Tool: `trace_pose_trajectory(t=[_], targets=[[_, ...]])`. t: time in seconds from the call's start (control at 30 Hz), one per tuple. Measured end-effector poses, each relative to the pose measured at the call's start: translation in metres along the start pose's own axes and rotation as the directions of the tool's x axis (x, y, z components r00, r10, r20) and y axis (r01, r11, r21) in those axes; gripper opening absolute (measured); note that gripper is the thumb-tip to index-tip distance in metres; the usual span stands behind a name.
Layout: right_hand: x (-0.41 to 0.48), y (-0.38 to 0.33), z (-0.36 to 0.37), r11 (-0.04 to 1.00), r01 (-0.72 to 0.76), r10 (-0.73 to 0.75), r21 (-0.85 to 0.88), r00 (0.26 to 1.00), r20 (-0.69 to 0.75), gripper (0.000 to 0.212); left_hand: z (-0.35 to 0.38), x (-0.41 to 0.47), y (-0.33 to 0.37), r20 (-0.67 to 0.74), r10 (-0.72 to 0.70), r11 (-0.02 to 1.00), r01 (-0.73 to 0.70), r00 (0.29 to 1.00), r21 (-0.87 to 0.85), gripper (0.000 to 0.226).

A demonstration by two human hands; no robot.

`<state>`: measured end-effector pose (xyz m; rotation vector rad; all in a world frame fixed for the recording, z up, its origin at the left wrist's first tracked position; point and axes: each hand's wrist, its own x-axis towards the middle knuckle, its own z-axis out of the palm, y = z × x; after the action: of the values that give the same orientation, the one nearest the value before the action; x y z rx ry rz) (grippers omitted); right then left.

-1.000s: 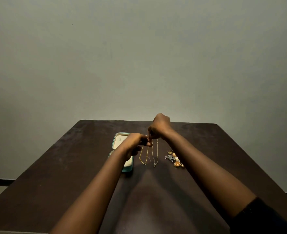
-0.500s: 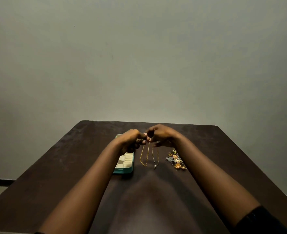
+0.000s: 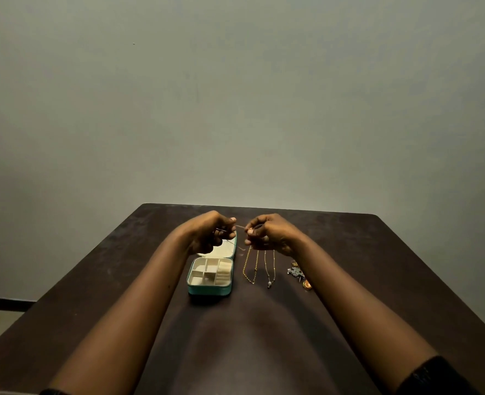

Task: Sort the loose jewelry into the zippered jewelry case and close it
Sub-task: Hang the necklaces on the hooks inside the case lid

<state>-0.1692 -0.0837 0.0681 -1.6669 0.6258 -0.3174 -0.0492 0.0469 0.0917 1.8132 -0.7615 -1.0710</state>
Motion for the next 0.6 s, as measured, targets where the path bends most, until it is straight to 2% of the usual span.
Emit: trace_pose_trajectory(t=[0.1,0.23,0.3,0.47,0.6], targets=[[0.003,0.006,0.003,0.997,-0.058,0.063,0.054,0.993,-0.104,0.022,-0.008,-0.003,-0.001,-0.038,-0.003,1.000,0.002,0.999,-0.022,0.022],[0.005,0.011,0.013,0.983,-0.138,0.154,0.119,0.977,-0.146,0.017,-0.010,-0.003,-0.003,-0.048,0.016,1.000,-0.016,0.999,-0.008,0.019],[0.005,0.014,0.017,0.987,-0.140,0.151,0.080,0.976,-0.157,0.013,-0.011,-0.001,-0.003,-0.062,0.050,0.998,-0.052,0.997,-0.018,0.020],[0.007,0.026,0.026,0.985,-0.085,0.053,-0.151,0.978,-0.203,0.018,-0.016,0.005,-0.006,-0.069,0.142,0.989,-0.145,0.987,-0.040,0.022],[0.010,0.032,0.033,0.986,-0.084,0.058,-0.146,0.983,-0.175,0.015,-0.011,0.017,-0.012,-0.046,0.207,0.972,-0.211,0.977,-0.108,0.021]])
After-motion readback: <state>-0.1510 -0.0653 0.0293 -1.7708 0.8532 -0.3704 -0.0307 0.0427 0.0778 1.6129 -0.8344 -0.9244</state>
